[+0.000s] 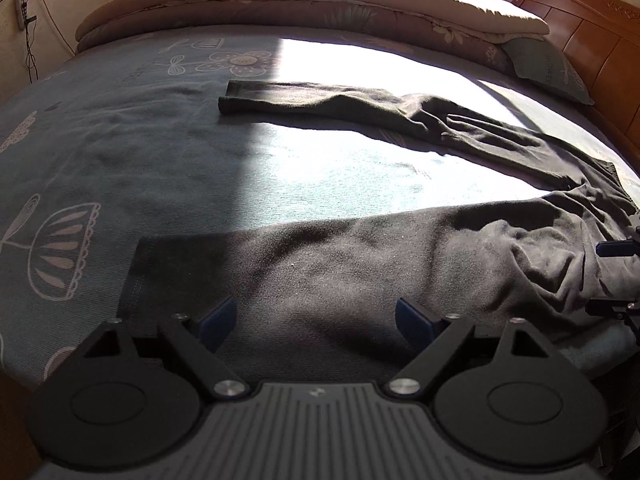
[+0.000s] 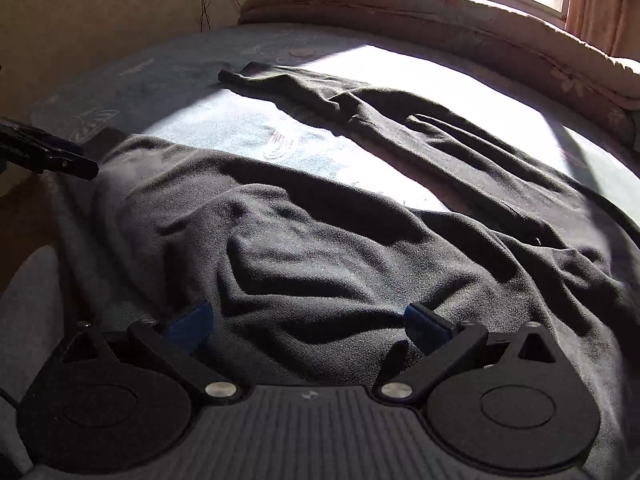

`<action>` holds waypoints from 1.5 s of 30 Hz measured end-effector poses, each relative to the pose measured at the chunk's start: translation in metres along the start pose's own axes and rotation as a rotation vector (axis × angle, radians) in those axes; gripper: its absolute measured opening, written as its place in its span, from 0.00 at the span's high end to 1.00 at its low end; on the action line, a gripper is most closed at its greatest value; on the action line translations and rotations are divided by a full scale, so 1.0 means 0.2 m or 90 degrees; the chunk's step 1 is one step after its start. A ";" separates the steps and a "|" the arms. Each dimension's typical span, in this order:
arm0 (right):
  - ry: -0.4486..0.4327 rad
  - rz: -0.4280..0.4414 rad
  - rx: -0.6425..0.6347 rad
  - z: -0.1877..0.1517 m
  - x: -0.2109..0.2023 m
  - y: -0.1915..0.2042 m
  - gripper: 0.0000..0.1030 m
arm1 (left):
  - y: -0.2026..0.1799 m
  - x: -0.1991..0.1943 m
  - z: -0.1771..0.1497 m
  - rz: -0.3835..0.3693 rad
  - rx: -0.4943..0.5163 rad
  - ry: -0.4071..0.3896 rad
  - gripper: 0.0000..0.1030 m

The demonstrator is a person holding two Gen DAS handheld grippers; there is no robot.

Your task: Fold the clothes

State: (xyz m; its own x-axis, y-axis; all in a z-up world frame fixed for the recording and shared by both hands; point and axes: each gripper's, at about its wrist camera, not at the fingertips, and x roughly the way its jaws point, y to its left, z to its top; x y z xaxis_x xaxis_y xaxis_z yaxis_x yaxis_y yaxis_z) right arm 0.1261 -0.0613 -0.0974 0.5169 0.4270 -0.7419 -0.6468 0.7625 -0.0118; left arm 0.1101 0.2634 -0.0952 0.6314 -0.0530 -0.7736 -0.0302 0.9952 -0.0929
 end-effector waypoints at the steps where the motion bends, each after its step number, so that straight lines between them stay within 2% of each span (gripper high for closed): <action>1: -0.003 -0.002 0.006 -0.01 -0.03 -0.02 0.00 | 0.00 0.02 -0.01 0.004 -0.007 0.015 0.16; 2: -0.001 -0.008 0.014 -0.02 -0.05 -0.03 0.00 | 0.00 0.05 -0.03 0.010 -0.017 0.033 0.16; 5: 0.042 -0.031 0.061 -0.13 -0.06 -0.13 0.00 | -0.03 0.03 -0.08 0.027 0.000 0.038 0.15; 9: 0.049 -0.016 0.077 -0.20 -0.15 -0.19 0.00 | -0.18 0.02 -0.02 -0.002 0.043 0.025 0.15; 13: 0.008 -0.091 0.122 -0.18 -0.22 -0.35 0.00 | -0.32 0.00 0.05 -0.035 0.087 0.011 0.15; 16: 0.018 -0.114 0.208 -0.21 -0.21 -0.49 0.00 | -0.43 -0.01 0.11 -0.060 0.120 0.000 0.15; 18: 0.047 -0.100 0.250 -0.28 -0.20 -0.54 0.00 | -0.51 -0.02 0.14 -0.076 0.142 -0.007 0.15; 22: 0.043 -0.082 0.209 -0.32 -0.25 -0.49 0.00 | -0.66 -0.02 0.21 -0.110 0.184 -0.017 0.15; 24: 0.018 -0.068 0.205 -0.28 -0.28 -0.51 0.00 | -0.77 0.02 0.24 -0.125 0.210 -0.016 0.15; 27: -0.004 -0.083 0.199 -0.18 -0.26 -0.57 0.00 | -0.85 0.09 0.23 -0.143 0.209 0.008 0.15; 30: 0.002 -0.096 0.196 -0.13 -0.19 -0.61 0.00 | -0.91 0.17 0.21 -0.161 0.205 0.034 0.15; 34: 0.027 -0.064 0.217 -0.19 -0.11 -0.62 0.00 | -0.92 0.22 0.22 -0.170 0.190 0.058 0.15; 37: 0.019 -0.067 0.174 -0.23 -0.13 -0.59 0.00 | -0.90 0.23 0.24 -0.172 0.176 0.072 0.14; 40: 0.033 -0.042 0.168 -0.20 -0.15 -0.63 0.00 | -0.88 0.24 0.25 -0.175 0.161 0.087 0.14; 45: 0.001 -0.041 0.184 -0.06 -0.20 -0.82 0.00 | -0.87 0.25 0.49 -0.186 0.138 0.018 0.14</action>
State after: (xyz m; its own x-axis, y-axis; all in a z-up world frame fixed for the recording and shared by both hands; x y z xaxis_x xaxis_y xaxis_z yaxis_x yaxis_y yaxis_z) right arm 0.2051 -0.2078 -0.0741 0.5512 0.3724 -0.7467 -0.4257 0.8952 0.1321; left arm 0.2217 0.0963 -0.0566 0.5673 -0.3371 -0.7513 0.3152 0.9318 -0.1800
